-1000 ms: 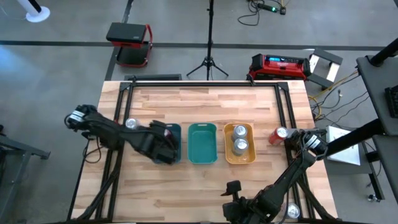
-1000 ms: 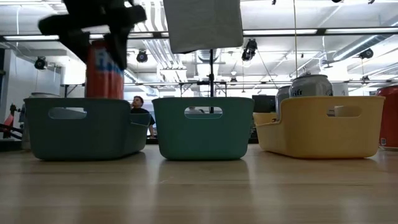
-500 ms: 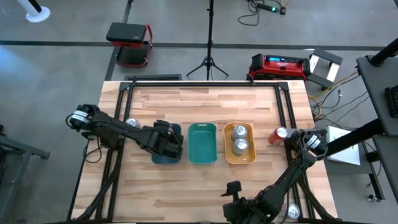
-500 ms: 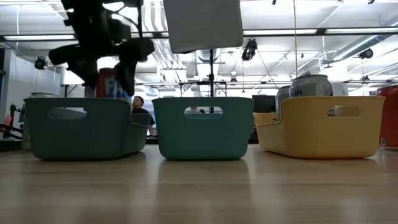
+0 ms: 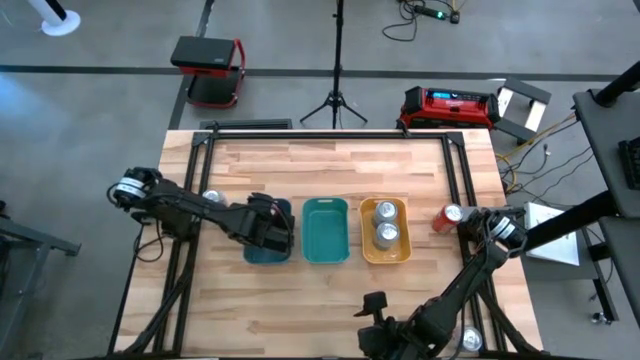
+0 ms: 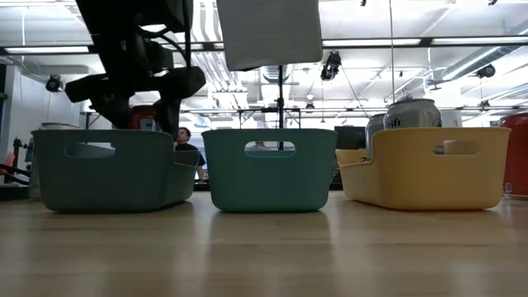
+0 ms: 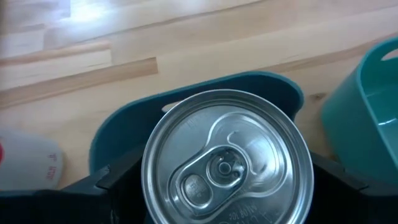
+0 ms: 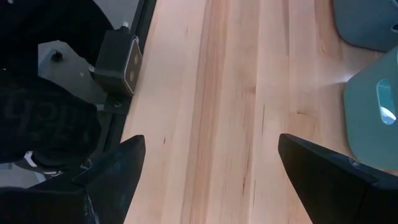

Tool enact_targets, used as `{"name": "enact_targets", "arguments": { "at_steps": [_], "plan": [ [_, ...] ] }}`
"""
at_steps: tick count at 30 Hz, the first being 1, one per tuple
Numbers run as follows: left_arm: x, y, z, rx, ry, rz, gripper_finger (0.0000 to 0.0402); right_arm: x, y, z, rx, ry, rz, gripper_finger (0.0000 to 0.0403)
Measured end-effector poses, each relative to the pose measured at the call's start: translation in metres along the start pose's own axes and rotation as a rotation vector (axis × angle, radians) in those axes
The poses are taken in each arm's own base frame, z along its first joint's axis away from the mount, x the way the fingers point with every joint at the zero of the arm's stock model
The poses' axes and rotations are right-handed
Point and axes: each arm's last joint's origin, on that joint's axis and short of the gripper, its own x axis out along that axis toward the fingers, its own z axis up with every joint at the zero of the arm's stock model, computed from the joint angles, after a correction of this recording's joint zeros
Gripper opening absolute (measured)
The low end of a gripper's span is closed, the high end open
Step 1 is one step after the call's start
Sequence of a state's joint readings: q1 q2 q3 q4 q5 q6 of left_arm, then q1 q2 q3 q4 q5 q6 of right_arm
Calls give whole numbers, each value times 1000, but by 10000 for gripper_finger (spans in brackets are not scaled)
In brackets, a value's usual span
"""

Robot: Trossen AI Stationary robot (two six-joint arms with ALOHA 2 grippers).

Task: Sort soda cans
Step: Put the left orange soda can into the blue bin

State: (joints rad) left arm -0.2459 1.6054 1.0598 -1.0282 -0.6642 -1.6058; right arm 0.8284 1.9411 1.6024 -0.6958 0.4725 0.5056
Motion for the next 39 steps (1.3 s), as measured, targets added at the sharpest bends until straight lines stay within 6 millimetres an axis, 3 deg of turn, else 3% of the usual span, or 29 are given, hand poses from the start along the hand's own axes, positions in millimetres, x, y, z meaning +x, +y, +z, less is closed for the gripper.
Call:
{"name": "enact_targets", "arguments": {
  "at_steps": [20,28,39],
  "plan": [
    [8,-2,-3,37,41,40,298,0,0,0,-1,0,0,364],
    [8,-1,-3,58,46,46,324,0,0,0,0,0,0,364],
    [2,-2,1,88,54,62,329,0,0,0,0,0,0,364]
  ]
}}
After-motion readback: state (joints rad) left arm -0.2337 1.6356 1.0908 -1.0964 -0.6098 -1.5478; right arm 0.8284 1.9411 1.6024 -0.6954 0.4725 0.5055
